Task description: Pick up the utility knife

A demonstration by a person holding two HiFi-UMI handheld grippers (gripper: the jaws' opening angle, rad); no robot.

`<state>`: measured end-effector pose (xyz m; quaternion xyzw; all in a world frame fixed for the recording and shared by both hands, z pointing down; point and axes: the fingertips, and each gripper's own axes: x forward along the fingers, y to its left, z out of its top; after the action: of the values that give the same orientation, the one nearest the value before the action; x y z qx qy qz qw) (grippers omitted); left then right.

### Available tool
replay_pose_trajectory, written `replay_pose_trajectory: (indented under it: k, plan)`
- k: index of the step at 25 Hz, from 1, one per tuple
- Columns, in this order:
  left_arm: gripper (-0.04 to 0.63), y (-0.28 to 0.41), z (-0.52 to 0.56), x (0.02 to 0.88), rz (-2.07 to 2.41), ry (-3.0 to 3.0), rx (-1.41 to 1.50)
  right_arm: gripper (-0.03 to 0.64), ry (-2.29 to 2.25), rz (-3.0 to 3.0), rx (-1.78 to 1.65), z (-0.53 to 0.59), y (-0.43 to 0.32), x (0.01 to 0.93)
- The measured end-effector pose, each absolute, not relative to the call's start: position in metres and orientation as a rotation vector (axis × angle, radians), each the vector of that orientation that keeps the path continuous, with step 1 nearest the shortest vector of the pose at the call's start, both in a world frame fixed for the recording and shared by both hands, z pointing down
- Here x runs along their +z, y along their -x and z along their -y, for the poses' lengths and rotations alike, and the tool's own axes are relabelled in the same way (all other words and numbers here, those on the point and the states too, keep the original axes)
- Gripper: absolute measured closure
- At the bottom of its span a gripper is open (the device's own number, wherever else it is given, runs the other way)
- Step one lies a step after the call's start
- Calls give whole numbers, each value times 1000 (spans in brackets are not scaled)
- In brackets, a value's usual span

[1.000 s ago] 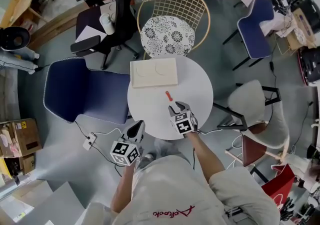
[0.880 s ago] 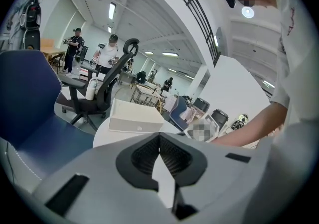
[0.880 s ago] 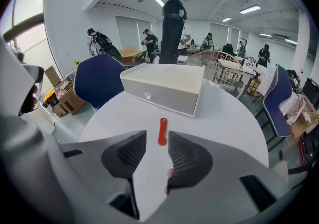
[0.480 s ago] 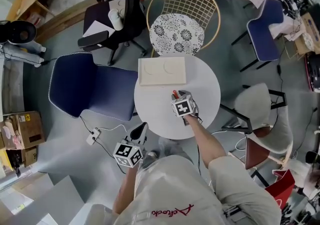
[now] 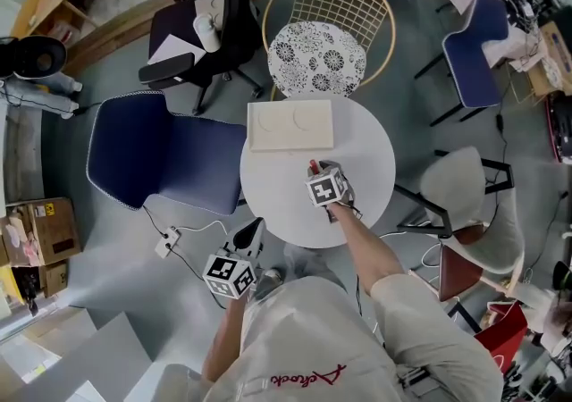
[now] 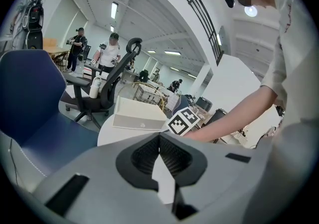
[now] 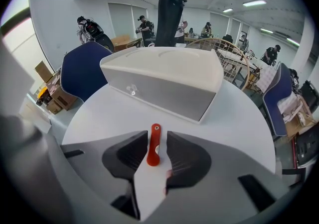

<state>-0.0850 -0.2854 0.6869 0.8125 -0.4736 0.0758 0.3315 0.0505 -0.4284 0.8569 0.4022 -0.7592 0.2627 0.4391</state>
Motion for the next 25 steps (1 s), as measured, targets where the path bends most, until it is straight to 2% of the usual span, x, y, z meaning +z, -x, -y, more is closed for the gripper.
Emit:
replay_pose_trajectory:
  k: [5, 7, 25]
  plan:
    - [583, 85, 286, 687, 1239, -2116, 200, 488, -1003, 1863, 637, 428, -50, 857]
    - [583, 85, 286, 688, 1237, -2113, 200, 546, -999, 1857, 634, 428, -48, 857]
    - [583, 86, 286, 674, 1242, -2169, 207, 552, -982, 1915, 601, 423, -42, 839]
